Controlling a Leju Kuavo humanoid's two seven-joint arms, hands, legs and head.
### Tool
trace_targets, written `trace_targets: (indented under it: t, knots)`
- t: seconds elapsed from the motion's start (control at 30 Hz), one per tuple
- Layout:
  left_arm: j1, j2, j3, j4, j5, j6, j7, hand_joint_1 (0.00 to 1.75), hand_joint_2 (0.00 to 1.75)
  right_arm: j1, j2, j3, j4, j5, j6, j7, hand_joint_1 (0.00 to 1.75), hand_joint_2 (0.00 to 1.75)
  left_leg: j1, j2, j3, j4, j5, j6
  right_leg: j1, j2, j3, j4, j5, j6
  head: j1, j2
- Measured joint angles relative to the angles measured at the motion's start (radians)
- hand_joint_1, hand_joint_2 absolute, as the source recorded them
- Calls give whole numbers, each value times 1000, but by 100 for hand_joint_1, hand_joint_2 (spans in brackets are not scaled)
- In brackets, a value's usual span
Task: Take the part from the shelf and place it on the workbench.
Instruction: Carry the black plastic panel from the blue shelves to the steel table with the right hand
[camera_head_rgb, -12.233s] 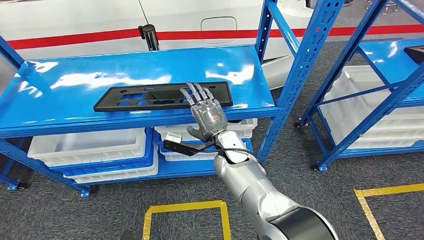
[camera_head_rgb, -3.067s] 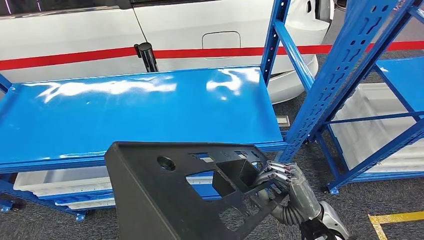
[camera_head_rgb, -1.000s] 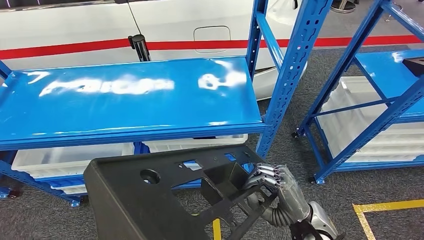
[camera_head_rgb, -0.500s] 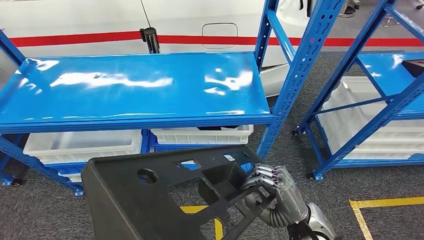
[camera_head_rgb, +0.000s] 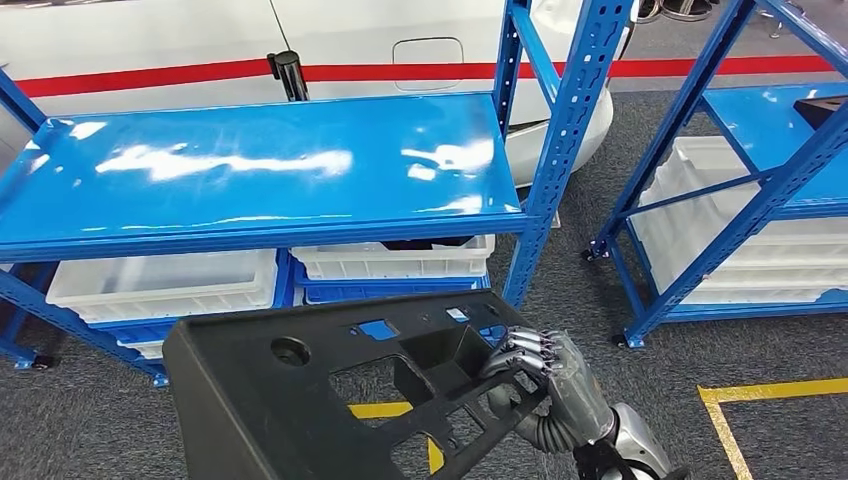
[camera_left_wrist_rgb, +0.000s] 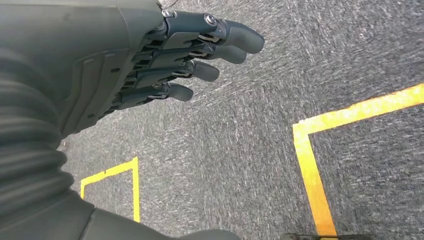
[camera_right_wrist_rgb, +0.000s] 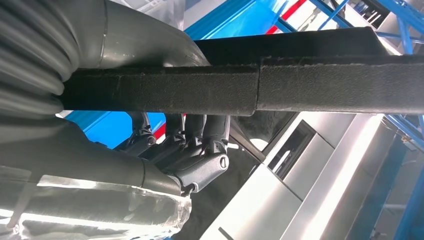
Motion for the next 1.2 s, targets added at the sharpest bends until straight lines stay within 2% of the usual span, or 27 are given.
trace_targets:
  t: [0.03,0.07,0.1,0.13,0.2,0.23,0.27,0.37,0.47,0.7,0.87,1.2]
  knots:
    - [0,0,0,0,1,0,0,0,175,0,0,1,1,0,0,0,175,175,1,0,-26,62,-28,-3,1,0,-2,1,1,-1,0,0]
    - [1,0,0,0,1,0,0,0,175,0,0,2,2,0,0,0,175,175,1,0,-39,94,-36,-3,2,0,-3,1,1,-2,0,0]
    - [2,0,0,0,1,0,1,0,175,1,0,3,3,0,0,0,175,175,1,0,-36,91,-24,-2,3,1,-3,2,1,-2,0,0]
    - [2,0,0,0,2,0,2,0,175,1,0,3,4,-1,0,0,175,175,1,0,-14,48,5,1,3,2,-3,3,2,-2,0,0]
    - [2,0,0,0,2,0,3,0,175,1,0,3,4,-2,0,0,175,175,0,-2,56,-91,72,9,5,4,-1,4,1,-1,0,0]
    - [2,0,0,0,2,0,4,0,175,1,-1,3,4,-2,0,0,175,175,-2,-4,81,-145,91,12,8,5,-2,5,1,1,0,0]
    - [2,-1,0,1,2,0,4,0,175,3,-4,3,4,-3,0,0,175,175,-4,-5,94,-176,100,12,14,5,-5,7,0,2,1,0]
    - [2,-5,0,2,2,-2,6,0,175,21,-17,0,3,-4,-3,0,175,175,-12,-7,92,-187,104,9,25,3,-13,11,-2,6,1,0]
    - [3,-4,0,2,-1,-2,6,0,175,36,-26,-4,-2,-3,-6,-1,175,175,-23,-7,88,-187,106,17,23,2,-14,7,3,13,1,0]
    - [3,-5,0,3,-8,-14,12,0,175,66,-38,-10,-19,5,-14,-1,175,175,-25,-7,82,-187,111,28,20,2,-15,-2,11,26,1,0]
    - [3,-5,-3,3,-19,-15,17,0,175,74,-39,-11,-26,20,-15,-2,175,175,-27,-7,81,-187,113,32,19,2,-17,-2,14,29,1,0]
    - [3,-5,-15,3,-30,-20,34,0,175,72,-32,-11,-28,28,-13,-4,175,175,-25,-7,81,-187,115,33,19,2,-17,-2,15,30,1,0]
